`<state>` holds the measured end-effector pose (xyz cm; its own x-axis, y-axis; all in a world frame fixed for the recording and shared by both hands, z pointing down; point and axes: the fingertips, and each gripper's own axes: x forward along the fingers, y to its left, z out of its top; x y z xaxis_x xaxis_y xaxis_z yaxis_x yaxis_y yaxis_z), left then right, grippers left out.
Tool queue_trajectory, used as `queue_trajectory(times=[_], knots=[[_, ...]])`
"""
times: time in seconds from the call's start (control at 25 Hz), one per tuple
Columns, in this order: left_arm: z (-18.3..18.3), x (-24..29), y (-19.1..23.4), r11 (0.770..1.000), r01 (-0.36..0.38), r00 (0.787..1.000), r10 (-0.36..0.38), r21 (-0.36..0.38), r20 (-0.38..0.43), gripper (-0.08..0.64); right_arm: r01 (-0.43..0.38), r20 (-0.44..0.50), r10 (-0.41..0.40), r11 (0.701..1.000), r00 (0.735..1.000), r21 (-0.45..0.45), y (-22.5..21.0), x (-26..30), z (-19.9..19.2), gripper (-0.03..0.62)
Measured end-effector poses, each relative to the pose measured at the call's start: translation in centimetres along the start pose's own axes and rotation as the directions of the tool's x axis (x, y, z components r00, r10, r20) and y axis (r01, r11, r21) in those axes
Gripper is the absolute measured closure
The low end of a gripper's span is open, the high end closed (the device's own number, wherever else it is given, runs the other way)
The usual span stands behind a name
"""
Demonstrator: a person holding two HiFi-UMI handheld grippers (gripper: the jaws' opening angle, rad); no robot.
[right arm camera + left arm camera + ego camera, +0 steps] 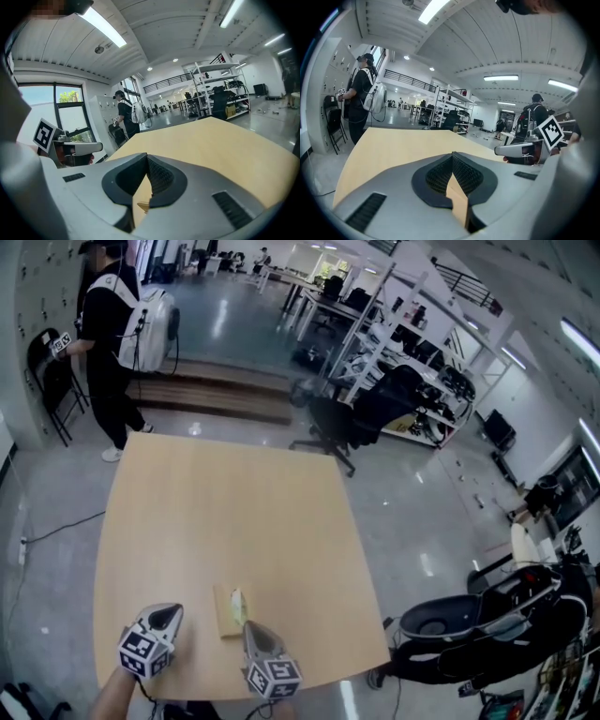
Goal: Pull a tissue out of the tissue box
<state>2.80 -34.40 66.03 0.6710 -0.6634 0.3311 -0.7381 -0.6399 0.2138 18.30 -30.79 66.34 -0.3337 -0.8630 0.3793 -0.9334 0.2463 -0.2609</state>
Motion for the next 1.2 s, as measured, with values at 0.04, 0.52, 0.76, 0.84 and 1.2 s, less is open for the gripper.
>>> queue_trajectory(times=[0.04,0.52,0.76,0.84,1.2], knots=[[-0.3,0.1,0.0,1.000,-0.001,1.000,0.001,-0.003,-0.007,0.552,-0.002,-0.007,0.002,1.000,1.000,0.004,-0.1,0.1,-0.2,0.580],[-2.7,1.0,0.3,0.999,0.003,0.998,-0.005,-0.033,-0.059,0.552,-0.009,-0.070,0.012,0.999,0.997,0.048,-0.4,1.5,-3.1,0.580],[-3.3,1.2,-0.3,0.999,0.006,0.998,-0.009,-0.042,-0.067,0.552,-0.008,-0.072,0.014,0.997,0.997,0.075,-0.7,2.1,-3.6,0.580],[-3.4,1.1,-0.2,0.999,0.002,0.998,-0.006,-0.045,-0.067,0.552,-0.002,-0.073,0.008,0.997,0.997,0.074,-0.8,2.5,-3.7,0.580],[-3.5,0.8,-0.6,0.999,0.000,0.997,-0.004,-0.054,-0.076,0.552,0.028,-0.136,-0.025,0.999,0.990,0.018,-1.7,4.4,-4.4,0.580]])
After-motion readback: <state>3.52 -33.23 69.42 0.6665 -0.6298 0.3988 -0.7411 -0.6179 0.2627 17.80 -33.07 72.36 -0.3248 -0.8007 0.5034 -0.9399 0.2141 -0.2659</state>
